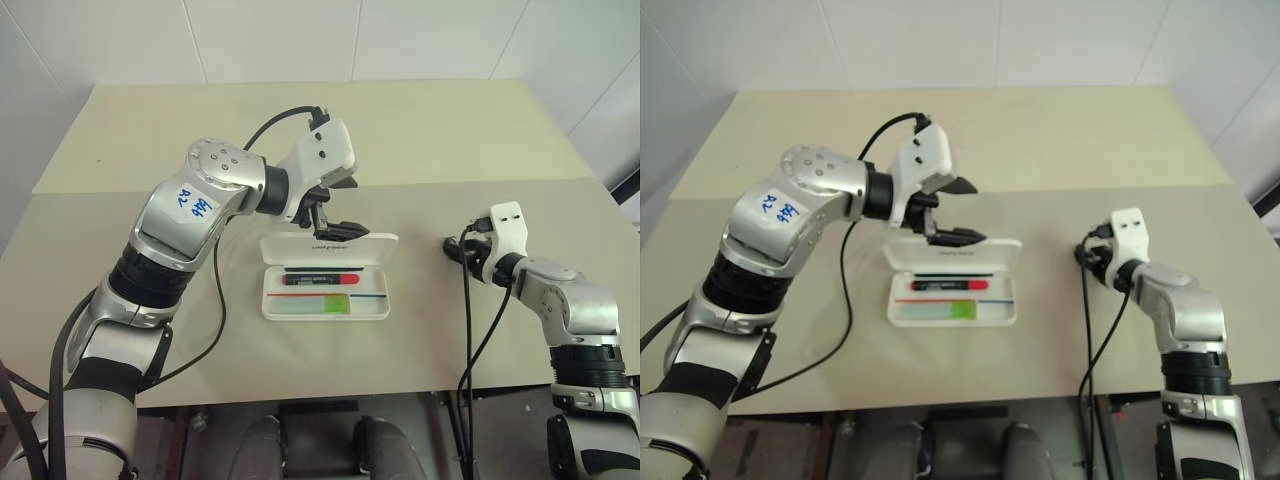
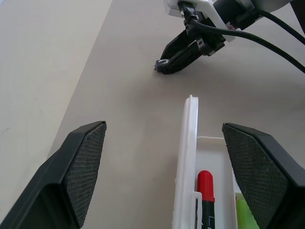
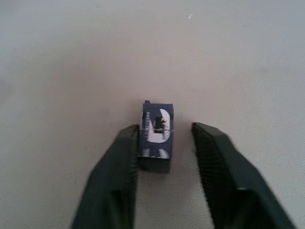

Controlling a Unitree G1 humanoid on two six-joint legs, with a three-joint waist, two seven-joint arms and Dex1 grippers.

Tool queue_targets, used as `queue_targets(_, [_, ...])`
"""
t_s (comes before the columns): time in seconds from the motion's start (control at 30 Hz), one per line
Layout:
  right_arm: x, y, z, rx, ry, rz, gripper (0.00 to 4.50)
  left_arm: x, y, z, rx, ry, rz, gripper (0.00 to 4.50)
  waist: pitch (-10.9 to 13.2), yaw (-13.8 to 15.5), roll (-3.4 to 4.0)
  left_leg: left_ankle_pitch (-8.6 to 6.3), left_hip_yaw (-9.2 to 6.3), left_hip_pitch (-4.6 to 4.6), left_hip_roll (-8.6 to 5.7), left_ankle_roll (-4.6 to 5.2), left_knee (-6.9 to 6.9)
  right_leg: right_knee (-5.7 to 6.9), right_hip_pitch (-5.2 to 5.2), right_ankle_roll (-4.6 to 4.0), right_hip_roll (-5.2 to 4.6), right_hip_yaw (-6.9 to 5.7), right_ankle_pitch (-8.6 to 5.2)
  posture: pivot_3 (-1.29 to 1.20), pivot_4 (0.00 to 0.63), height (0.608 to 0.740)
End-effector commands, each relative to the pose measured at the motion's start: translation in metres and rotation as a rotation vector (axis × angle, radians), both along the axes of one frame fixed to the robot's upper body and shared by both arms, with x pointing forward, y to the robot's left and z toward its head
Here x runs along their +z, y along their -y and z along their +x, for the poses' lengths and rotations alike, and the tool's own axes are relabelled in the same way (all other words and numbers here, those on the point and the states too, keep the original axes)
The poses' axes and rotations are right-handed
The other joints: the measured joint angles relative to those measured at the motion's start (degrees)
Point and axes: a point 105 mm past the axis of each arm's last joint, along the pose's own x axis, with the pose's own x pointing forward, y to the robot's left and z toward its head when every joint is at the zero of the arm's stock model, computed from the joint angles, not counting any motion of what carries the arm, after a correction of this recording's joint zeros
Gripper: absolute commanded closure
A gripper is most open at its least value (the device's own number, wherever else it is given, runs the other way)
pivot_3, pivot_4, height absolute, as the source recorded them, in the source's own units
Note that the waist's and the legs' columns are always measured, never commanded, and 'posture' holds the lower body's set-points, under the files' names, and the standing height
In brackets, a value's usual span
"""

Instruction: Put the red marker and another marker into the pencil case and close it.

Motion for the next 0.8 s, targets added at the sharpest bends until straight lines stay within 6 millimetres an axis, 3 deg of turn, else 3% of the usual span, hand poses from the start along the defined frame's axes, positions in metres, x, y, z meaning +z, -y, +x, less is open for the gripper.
queue_targets(0.03, [0.031, -0.017, -0.01, 0.159, 0.103, 0.036, 4.12, 0.01, -0.008, 0.0, 0.0, 0.046, -0.011, 0.32, 0.0, 0.0, 0.01, 0.0, 0.0, 0.0, 0.0, 0.0, 0.01, 0.0, 0.0, 0.0, 0.0, 0.0, 0.0, 0.0, 0.15, 0.74])
queue_targets(0.1, [0.048, -0.031, -0.035, 0.343, 0.147, 0.034, 4.12, 0.012, -0.015, 0.001, 0.0, 0.054, -0.011, 0.32, 0.0, 0.1, 0.08, 0.0, 0.0, -0.01, 0.0, 0.0, -0.01, -0.02, -0.01, 0.0, 0.0, 0.0, 0.0, 0.0, 0.15, 0.74])
queue_targets(0.2, [0.057, -0.055, -0.074, 0.579, 0.108, -0.002, 4.12, 0.016, -0.025, 0.002, 0.006, 0.08, -0.015, 0.32, 0.1, 0.3, 0.1, -0.01, 0.0, -0.02, 0.0, 0.0, -0.07, -0.08, -0.02, 0.0, 0.01, -0.01, 0.0, 0.0, 0.15, 0.74])
queue_targets(0.37, [0.065, -0.095, -0.118, 0.855, 0.069, -0.046, 4.12, 0.017, -0.046, -0.006, -0.059, 0.115, 0.015, 0.32, 0.0, 0.0, 0.05, -0.06, -0.01, 0.0, 0.01, 0.01, 0.02, -0.08, 0.0, 0.0, 0.0, 0.01, 0.0, 0.0, 0.15, 0.74])
queue_targets(0.47, [0.062, -0.11, -0.124, 0.922, 0.057, -0.058, 4.12, 0.01, -0.054, -0.025, -0.167, 0.12, 0.06, 0.32, 0.0, 0.0, 0.05, -0.08, -0.01, 0.02, 0.03, 0.0, 0.0, -0.08, 0.0, 0.0, 0.03, 0.01, 0.0, 0.0, 0.15, 0.74])
queue_targets(0.6, [0.053, -0.127, -0.116, 0.974, 0.058, -0.073, 4.12, -0.007, -0.067, -0.044, -0.235, 0.081, 0.142, 0.32, 0.0, 0.0, 0.04, -0.13, 0.0, -0.02, 0.03, 0.05, 0.09, -0.09, 0.0, 0.0, 0.01, 0.02, 0.0, 0.0, 0.15, 0.74])
queue_targets(0.8, [0.033, -0.135, -0.113, 1.072, 0.003, -0.143, 4.12, -0.013, -0.074, -0.054, -0.238, 0.06, 0.168, 0.32, 0.0, 0.5, 0.02, -0.21, 0.0, -0.05, 0.01, 0.16, 0.22, -0.11, 0.0, 0.0, -0.02, 0.02, 0.0, 0.0, 0.15, 0.74])
